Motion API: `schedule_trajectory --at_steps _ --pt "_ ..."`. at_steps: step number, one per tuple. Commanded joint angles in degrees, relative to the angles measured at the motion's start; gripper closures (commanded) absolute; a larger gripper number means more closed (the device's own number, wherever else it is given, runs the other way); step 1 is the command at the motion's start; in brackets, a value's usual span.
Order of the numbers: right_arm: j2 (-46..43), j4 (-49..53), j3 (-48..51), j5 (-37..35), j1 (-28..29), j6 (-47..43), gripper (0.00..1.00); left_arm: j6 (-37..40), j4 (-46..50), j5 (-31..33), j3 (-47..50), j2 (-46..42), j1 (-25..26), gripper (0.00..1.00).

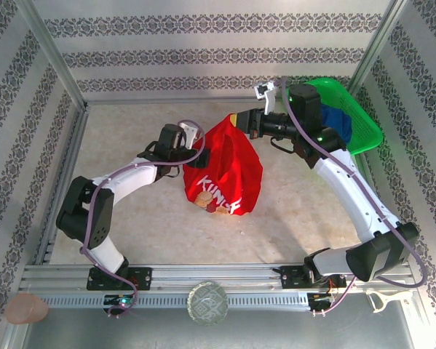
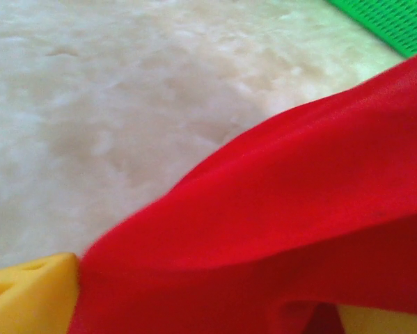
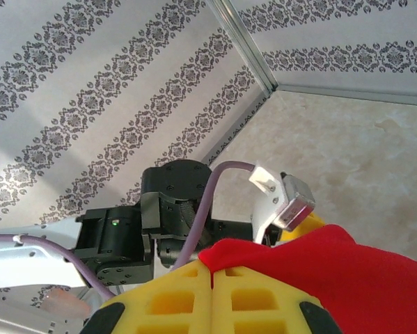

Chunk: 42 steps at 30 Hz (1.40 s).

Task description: Fold the inside-out t-shirt

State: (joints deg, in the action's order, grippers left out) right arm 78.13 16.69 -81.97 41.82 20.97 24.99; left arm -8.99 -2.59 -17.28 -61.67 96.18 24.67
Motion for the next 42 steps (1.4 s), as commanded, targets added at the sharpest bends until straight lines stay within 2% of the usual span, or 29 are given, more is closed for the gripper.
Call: schedule_trajectory --at_steps 1,2,3,7,8,10,13,17,18,19,20,22,24,26,29,33,37,42 --pt "-0.3 -4.2 0.6 1.7 -1.3 1.1 1.00 1.6 -4.3 -9.1 -2.1 3.7 2.0 0.09" --pt "-0.2 -4.7 0.8 1.7 -1.7 1.5 1.00 1.0 -4.0 -10.1 -3.4 5.0 2.3 0.15" --pt "-0.2 -5.2 1.1 1.7 -2.2 1.8 1.00 0.1 -3.8 -11.3 -4.7 6.6 2.2 0.25" --pt "-1.2 -7.5 3.6 1.8 -5.5 4.1 1.00 -3.5 -2.8 -12.2 -8.3 7.8 0.2 0.92" --pt "-1.3 -8.1 4.5 2.0 -6.4 4.9 1.00 -5.4 -2.8 -12.2 -8.4 6.4 -1.2 1.00" --pt "-1.1 -8.9 6.4 1.3 -7.8 5.7 1.00 -8.2 -3.2 -12.4 -7.7 2.3 -3.7 1.00" --pt "0.4 -9.5 10.3 -2.7 -8.7 6.4 1.00 -13.9 -3.8 -16.6 -7.1 -5.1 -8.5 1.00" --pt "8.1 -9.7 10.7 -10.0 -8.9 7.5 0.99 -18.2 -1.4 -22.0 -9.0 -12.1 -11.1 1.00" --pt "10.1 -8.5 9.2 -11.5 -9.0 7.6 0.75 -18.8 -0.8 -22.8 -9.5 -13.0 -11.0 1.00" --pt "12.6 -6.1 7.1 -12.9 -9.0 7.3 0.55 -19.8 -0.6 -23.9 -10.0 -13.9 -11.0 1.00" --pt "13.7 -4.0 5.2 -13.9 -9.0 6.7 0.46 -20.5 -0.3 -24.9 -10.6 -14.3 -11.0 1.00" --pt "11.7 -2.7 5.1 -15.8 -7.6 6.1 0.38 -20.7 1.0 -26.2 -11.4 -14.7 -11.0 1.00" --pt "7.0 -0.2 6.5 -19.7 -4.3 4.1 0.34 -20.5 1.6 -26.6 -11.1 -14.9 -11.0 1.00" --pt "0.2 0.9 10.9 -27.2 1.0 2.6 0.28 -20.6 1.1 -26.8 -10.3 -14.9 -11.0 1.00" --pt "-7.1 -1.6 18.3 -37.0 9.8 2.7 0.22 -19.9 2.1 -28.1 -10.3 -14.4 -11.0 1.00" --pt "-7.0 -9.1 22.8 -41.1 17.4 3.3 0.20 -18.0 5.3 -29.1 -10.9 -14.5 -11.0 1.00" --pt "0.0 -13.2 19.5 -39.6 20.9 1.6 0.19 -17.1 9.7 -30.2 -12.4 -14.9 -11.0 1.00" --pt "5.2 -15.6 14.5 -34.3 20.7 1.5 0.19 -19.3 12.5 -30.8 -12.8 -15.2 -10.4 1.00"
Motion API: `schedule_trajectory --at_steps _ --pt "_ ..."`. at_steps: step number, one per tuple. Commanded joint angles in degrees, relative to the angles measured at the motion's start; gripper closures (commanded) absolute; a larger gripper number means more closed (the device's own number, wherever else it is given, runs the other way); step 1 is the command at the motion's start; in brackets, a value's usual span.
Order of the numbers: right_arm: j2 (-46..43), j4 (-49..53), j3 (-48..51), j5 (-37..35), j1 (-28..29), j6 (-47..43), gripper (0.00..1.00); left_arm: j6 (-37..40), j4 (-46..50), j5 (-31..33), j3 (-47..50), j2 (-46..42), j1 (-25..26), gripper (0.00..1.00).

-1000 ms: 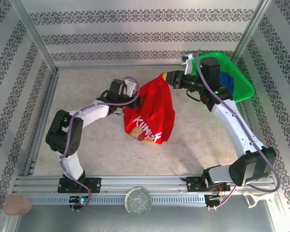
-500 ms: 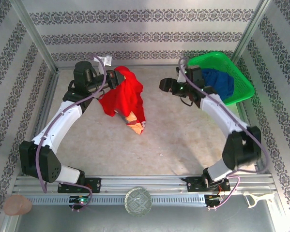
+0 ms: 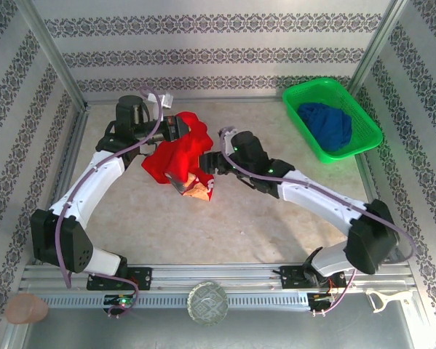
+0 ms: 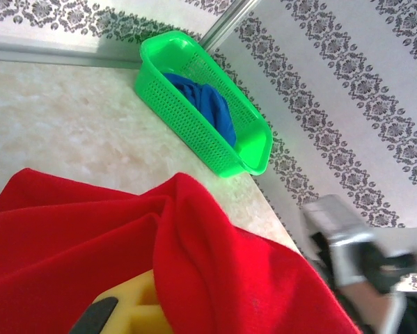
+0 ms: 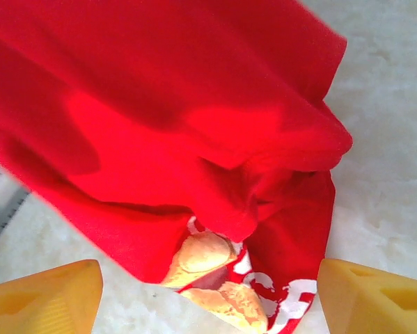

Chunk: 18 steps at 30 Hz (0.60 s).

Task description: Fold the inside-out t-shirt

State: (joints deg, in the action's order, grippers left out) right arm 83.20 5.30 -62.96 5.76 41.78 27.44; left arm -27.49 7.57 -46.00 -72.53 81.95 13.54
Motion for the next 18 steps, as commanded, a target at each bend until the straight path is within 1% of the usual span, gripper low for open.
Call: schedule_trajectory --at_steps 1,5,10,13,16,18 --pt "1.0 -4.0 -6.0 3.1 -0.2 -0.3 0.20 -2.1 2.4 -2.0 -1.9 -1.0 0.9 1.00" --pt "3.4 -2.1 -11.1 5.2 -0.3 2.5 0.19 -6.8 2.8 -0.5 -2.6 -0.9 1.9 1.00" --pt "8.1 -0.3 -16.4 7.9 -2.4 6.9 0.20 -8.6 7.3 0.7 -6.3 -0.3 3.1 1.00" --pt "11.4 0.2 -17.9 9.4 -3.3 8.4 0.24 -10.6 7.6 1.2 -7.0 -0.4 3.1 1.00" --pt "13.3 0.8 -17.0 9.7 -4.0 9.1 0.29 -11.8 8.4 1.4 -8.5 -0.5 3.1 1.00" --pt "13.7 0.9 -16.1 9.3 -4.6 9.5 0.34 -13.3 7.8 0.6 -9.5 -0.3 3.1 1.00"
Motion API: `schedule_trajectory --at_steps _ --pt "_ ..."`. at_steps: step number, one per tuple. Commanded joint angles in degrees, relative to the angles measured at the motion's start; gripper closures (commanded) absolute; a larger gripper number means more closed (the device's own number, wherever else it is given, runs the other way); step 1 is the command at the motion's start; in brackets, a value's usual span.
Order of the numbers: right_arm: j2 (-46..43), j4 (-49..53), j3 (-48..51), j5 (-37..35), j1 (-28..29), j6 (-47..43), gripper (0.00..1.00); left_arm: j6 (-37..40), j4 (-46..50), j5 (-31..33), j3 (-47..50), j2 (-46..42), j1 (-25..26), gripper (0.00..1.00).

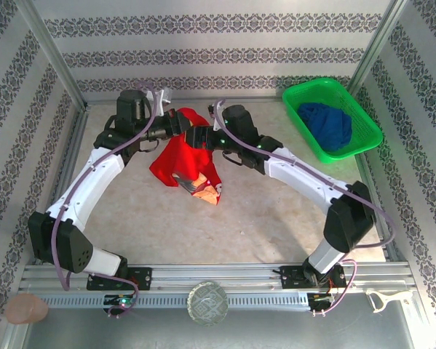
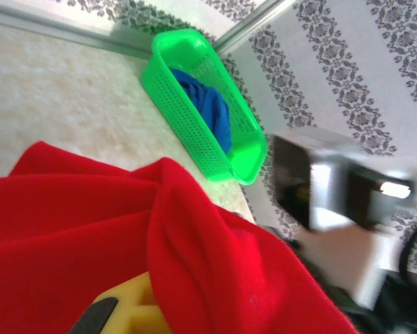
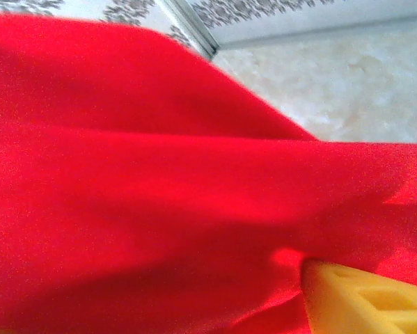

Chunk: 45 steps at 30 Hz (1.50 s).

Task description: Fold the inside-out t-shirt

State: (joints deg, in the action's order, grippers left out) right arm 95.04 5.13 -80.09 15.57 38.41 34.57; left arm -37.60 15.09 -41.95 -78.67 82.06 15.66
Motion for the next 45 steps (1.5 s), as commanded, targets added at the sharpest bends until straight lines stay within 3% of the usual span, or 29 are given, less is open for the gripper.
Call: schedule_trajectory --at_steps 1,3,4,7,10,12,14,16,21,26,31,35,40,45 --pt "2.0 1.3 1.2 -0.5 -1.8 2.5 0.40 -3.7 0.2 -4.0 -4.0 -0.1 1.0 1.00" --pt "2.3 1.4 1.3 0.5 -2.7 2.9 0.50 -4.3 0.6 -4.9 -4.6 0.1 1.0 1.00" --pt "2.4 1.8 1.0 0.7 -3.1 3.1 0.49 -4.4 0.8 -5.3 -4.7 0.0 1.0 1.00" --pt "3.7 3.8 -1.7 1.1 -3.0 3.1 0.36 -5.9 0.1 -7.8 -3.7 -0.4 1.0 1.00" --pt "6.3 6.5 -6.0 0.2 -1.8 2.7 0.35 -9.3 -4.3 -10.0 -0.6 -1.7 1.0 1.00" --pt "8.6 6.9 -8.2 0.5 -1.4 3.2 0.45 -10.7 -6.6 -11.2 1.2 -2.6 0.9 1.00" --pt "10.5 7.4 -9.6 1.5 -1.9 3.4 0.77 -10.3 -6.7 -11.1 1.8 -3.3 0.1 1.00" --pt "10.0 7.6 -9.5 3.5 -2.8 2.9 1.00 -9.3 -4.0 -8.3 2.0 -4.3 -2.5 1.00" --pt "3.1 8.9 -6.0 12.3 -6.3 1.4 1.00 -2.5 7.7 0.3 0.8 -2.8 -12.4 1.00" --pt "-2.5 7.9 -4.0 23.1 -8.0 -0.1 1.00 4.5 11.1 5.4 -1.2 2.1 -13.4 1.00" --pt "-4.4 7.0 -2.7 27.9 -10.0 -0.6 1.00 8.0 10.1 6.2 -1.0 4.7 -13.3 0.69" --pt "-4.9 2.9 -0.2 28.9 -11.8 2.4 1.00 9.1 8.7 7.8 4.0 -1.8 -13.1 0.53" --pt "-4.9 0.5 1.4 29.5 -12.2 3.8 1.00 6.2 6.1 6.7 10.2 -8.7 -9.9 0.43" --pt "-4.8 -0.3 2.4 30.3 -12.2 4.2 1.00 7.5 5.1 8.5 9.2 -5.7 -3.0 0.38"
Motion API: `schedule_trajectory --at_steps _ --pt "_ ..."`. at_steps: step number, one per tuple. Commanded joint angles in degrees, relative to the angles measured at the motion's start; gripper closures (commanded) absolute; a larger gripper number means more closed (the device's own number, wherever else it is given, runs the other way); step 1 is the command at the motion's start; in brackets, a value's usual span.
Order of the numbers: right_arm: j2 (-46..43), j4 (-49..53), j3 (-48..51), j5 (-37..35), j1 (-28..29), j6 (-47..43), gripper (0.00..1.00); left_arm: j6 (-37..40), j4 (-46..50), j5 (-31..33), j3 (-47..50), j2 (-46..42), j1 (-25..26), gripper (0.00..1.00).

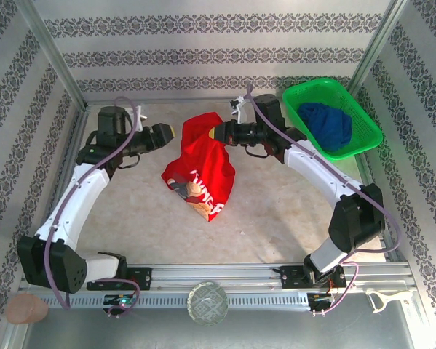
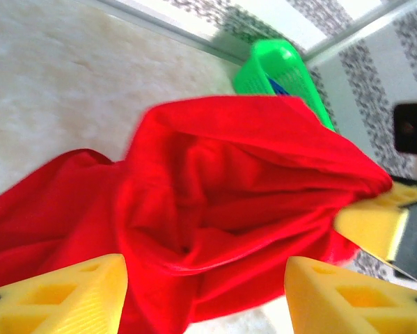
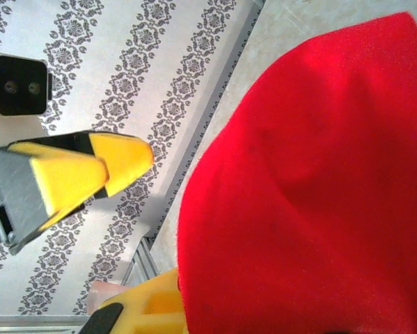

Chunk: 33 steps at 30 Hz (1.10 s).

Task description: Fold the inside-out t-shirt

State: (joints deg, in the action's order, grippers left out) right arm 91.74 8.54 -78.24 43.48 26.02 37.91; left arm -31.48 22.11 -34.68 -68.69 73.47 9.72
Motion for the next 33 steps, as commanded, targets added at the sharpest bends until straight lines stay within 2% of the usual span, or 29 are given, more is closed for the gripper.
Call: schedule_trajectory --at_steps 1,4,12,13,14,16,18,24,25,26,27,28,30,33 --pt "-1.5 -3.7 0.5 2.4 0.2 1.1 1.00 2.4 -1.2 1.6 -1.7 4.3 4.1 0.38" --pt "-1.7 -3.6 0.4 2.5 0.3 1.2 1.00 5.2 1.2 4.1 -4.3 8.4 7.2 0.37" --pt "-2.0 -3.3 0.8 2.2 0.1 1.8 1.00 3.8 -0.7 3.4 -4.0 12.4 8.7 0.34" --pt "-2.1 -3.3 0.9 2.2 0.0 1.8 1.00 3.4 -1.2 3.1 -4.0 12.7 8.9 0.37" --pt "-2.2 -3.3 1.1 2.2 0.0 1.9 1.00 2.9 -2.2 2.6 -4.0 13.1 9.0 0.44" --pt "-2.5 -3.3 1.7 2.2 -0.4 1.9 1.00 1.5 -4.3 1.8 -4.5 14.1 9.0 0.78" --pt "-3.1 -3.4 3.2 1.6 -1.0 2.1 1.00 0.3 -6.1 1.0 -6.4 14.9 9.0 1.00" --pt "-3.6 -6.9 10.4 -3.4 -4.3 5.0 1.00 -2.7 -9.3 -2.1 -15.6 14.7 8.9 1.00" --pt "-3.5 -7.0 11.3 -4.8 -4.8 5.4 0.98 -3.5 -10.5 -2.6 -16.1 14.1 9.0 1.00" --pt "-3.2 -5.3 11.9 -7.6 -5.3 5.7 0.70 -4.6 -12.5 -3.3 -16.1 13.5 8.9 1.00" --pt "-3.1 -1.2 11.7 -11.1 -5.7 5.7 0.48 -5.4 -14.6 -3.8 -15.9 12.9 9.0 1.00" --pt "-3.3 1.6 11.6 -13.5 -6.1 5.3 0.41 -5.5 -15.8 -4.2 -15.6 12.3 8.9 1.00" --pt "-6.9 4.9 12.3 -17.4 -6.0 5.7 0.34 -4.8 -16.9 -4.5 -14.3 11.3 9.0 1.00" --pt "-12.6 12.2 11.1 -21.7 -5.6 6.1 0.32 -3.7 -17.0 -5.0 -12.0 10.0 9.0 1.00"
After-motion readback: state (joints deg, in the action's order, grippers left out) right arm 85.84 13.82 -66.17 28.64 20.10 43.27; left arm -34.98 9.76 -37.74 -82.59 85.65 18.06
